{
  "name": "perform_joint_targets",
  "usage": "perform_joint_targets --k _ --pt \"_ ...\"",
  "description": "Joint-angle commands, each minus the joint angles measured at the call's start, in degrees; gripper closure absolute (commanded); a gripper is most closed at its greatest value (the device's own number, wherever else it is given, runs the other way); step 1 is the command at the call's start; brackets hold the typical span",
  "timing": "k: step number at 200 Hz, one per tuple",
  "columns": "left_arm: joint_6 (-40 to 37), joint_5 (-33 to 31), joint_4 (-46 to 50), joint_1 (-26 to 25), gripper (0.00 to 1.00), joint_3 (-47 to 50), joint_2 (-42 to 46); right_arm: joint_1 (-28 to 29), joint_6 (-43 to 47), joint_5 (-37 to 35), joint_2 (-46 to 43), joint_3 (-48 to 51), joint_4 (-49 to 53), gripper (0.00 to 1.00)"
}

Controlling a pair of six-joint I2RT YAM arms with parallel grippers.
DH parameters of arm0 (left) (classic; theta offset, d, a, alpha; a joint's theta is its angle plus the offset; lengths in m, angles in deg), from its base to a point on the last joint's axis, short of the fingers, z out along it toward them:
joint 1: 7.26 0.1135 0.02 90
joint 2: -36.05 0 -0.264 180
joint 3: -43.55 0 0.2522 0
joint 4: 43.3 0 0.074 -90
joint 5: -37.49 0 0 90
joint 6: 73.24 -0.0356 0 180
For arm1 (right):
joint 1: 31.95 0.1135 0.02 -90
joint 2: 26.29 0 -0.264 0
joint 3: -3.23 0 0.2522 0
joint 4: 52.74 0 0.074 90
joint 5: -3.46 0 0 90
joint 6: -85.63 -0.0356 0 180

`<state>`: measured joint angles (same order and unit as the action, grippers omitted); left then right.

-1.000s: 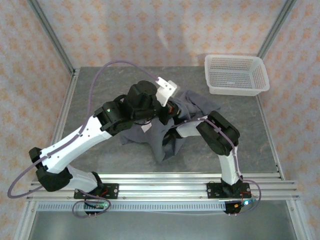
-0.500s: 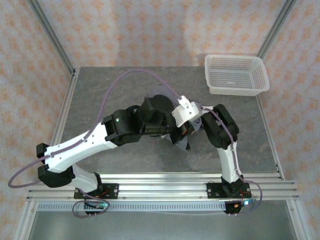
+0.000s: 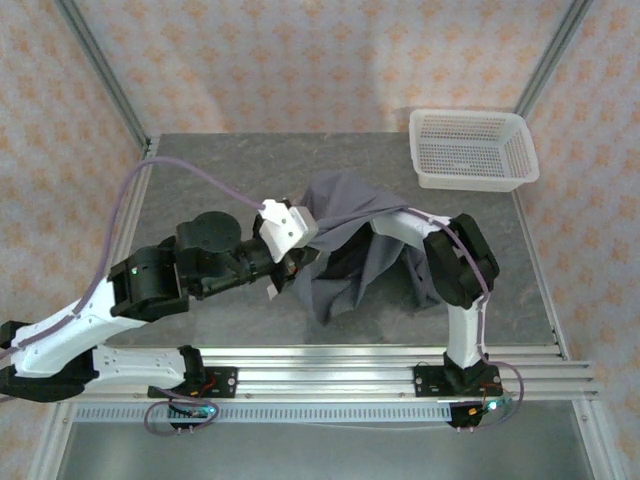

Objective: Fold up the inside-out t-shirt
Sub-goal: Turn the T-shirt inside out at the center of the table.

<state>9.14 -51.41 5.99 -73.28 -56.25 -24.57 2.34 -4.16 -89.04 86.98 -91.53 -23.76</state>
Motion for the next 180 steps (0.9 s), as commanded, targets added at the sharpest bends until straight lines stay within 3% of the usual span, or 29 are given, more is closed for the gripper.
perform_joint_targets --k 1,25,57,87,100,105,118,150,163,180 --pt "-2.88 6.99 1.57 -0.53 1.0 0.34 0.85 -0.36 2.37 -10.18 4.63 -3.55 8.31 0.98" --pt "-3.16 10.37 2.1 -1.39 1.0 -0.98 0.69 -0.36 3.31 -10.92 8.86 -6.44 12.05 0.96" --pt "-5.39 9.7 3.76 -1.97 1.0 -3.01 -1.04 -0.27 3.62 -9.18 9.27 -6.54 14.79 0.89" --pt "-7.27 0.29 5.44 -1.94 1.0 -3.35 -4.65 -0.27 1.5 3.95 3.99 -4.1 16.44 0.56" --pt "-7.57 -1.26 5.69 -1.93 1.0 -3.56 -6.13 -0.24 -0.26 5.38 2.55 -1.45 15.06 0.41" --pt "-7.59 -1.21 5.63 -1.92 1.0 -3.73 -6.59 -0.22 -0.42 5.12 2.65 -0.76 14.81 0.26" --pt "-7.8 -0.48 5.22 -1.97 1.0 -3.87 -7.48 -0.27 -0.24 3.52 4.67 -0.84 16.23 0.18" --pt "-8.64 -0.84 5.68 -1.97 1.0 -5.31 -8.86 1.29 0.52 -0.97 11.59 -3.42 22.48 0.19" --pt "-8.9 -2.22 5.49 -1.95 1.0 -5.45 -9.28 1.75 0.37 -0.59 12.72 -2.84 21.6 0.26" --pt "-8.79 -5.33 5.0 -1.94 1.0 -5.45 -10.0 1.71 0.15 0.74 13.18 -1.93 19.78 0.49"
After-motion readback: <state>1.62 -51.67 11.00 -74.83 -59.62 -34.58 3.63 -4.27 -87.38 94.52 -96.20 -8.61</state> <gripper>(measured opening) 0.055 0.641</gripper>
